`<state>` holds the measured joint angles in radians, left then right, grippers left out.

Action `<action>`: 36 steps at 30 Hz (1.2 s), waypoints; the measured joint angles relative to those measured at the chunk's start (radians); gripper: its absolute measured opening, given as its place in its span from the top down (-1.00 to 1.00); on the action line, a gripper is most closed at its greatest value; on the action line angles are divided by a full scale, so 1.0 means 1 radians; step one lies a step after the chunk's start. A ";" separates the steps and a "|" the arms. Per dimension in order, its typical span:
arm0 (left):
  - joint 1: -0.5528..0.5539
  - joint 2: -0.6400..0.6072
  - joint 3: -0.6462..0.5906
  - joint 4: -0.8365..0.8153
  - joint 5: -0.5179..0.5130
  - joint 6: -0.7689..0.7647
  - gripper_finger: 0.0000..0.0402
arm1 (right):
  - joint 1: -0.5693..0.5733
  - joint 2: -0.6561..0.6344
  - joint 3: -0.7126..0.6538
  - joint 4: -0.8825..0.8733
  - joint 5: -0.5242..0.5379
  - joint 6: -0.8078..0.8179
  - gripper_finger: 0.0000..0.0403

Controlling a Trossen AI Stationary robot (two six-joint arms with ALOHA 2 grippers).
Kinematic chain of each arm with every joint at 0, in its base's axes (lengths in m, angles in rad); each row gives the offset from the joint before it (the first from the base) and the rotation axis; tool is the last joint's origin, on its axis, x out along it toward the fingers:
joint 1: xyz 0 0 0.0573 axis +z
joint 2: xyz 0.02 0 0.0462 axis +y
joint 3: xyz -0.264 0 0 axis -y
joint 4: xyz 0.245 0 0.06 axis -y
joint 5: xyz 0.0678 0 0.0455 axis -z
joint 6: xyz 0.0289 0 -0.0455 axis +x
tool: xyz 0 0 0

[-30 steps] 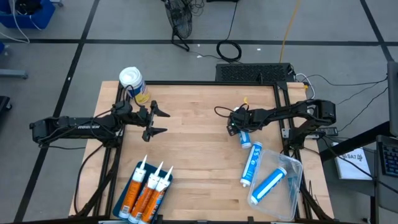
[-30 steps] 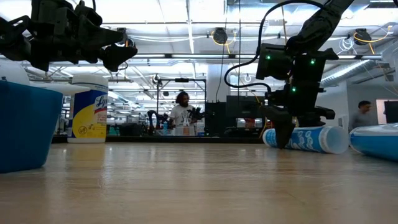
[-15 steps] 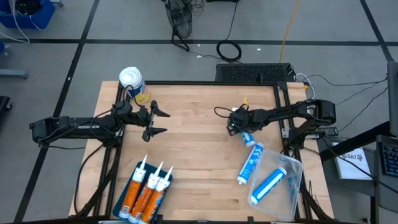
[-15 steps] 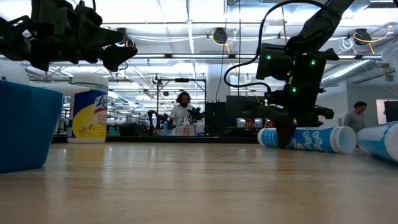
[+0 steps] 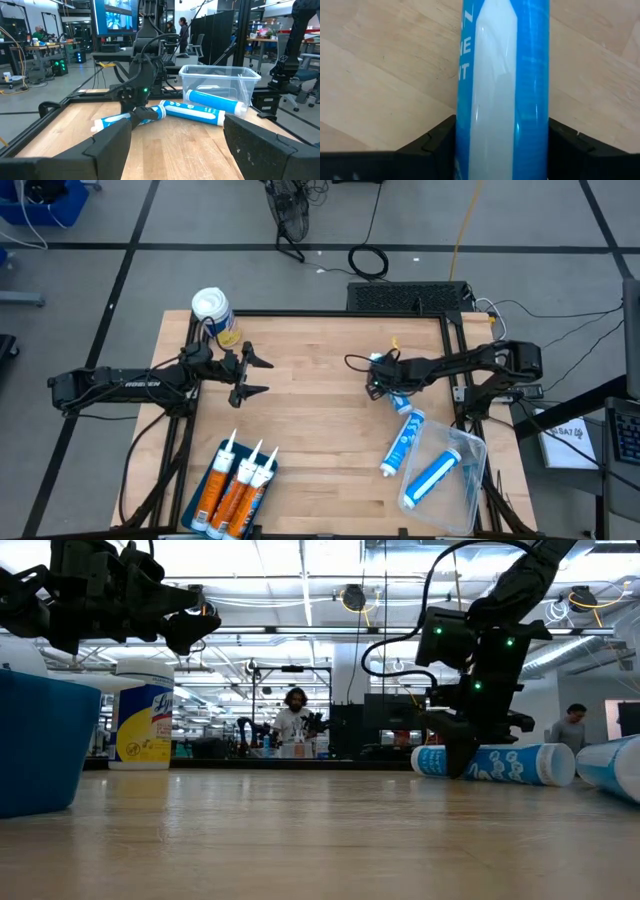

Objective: Pick & place silicon tubes, Sealant and Lysol wipes
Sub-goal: Put the left blue sealant into the transparent bin

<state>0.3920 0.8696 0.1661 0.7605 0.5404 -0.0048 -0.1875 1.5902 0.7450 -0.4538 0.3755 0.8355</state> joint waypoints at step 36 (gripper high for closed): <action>0.000 0.000 0.000 0.000 0.000 0.000 -0.54 | 0.324 -0.232 -0.194 0.694 0.008 -0.280 -0.02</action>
<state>0.3921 0.8692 0.1661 0.7609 0.5405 -0.0048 0.1364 1.3581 0.5515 0.2401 0.3840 0.5557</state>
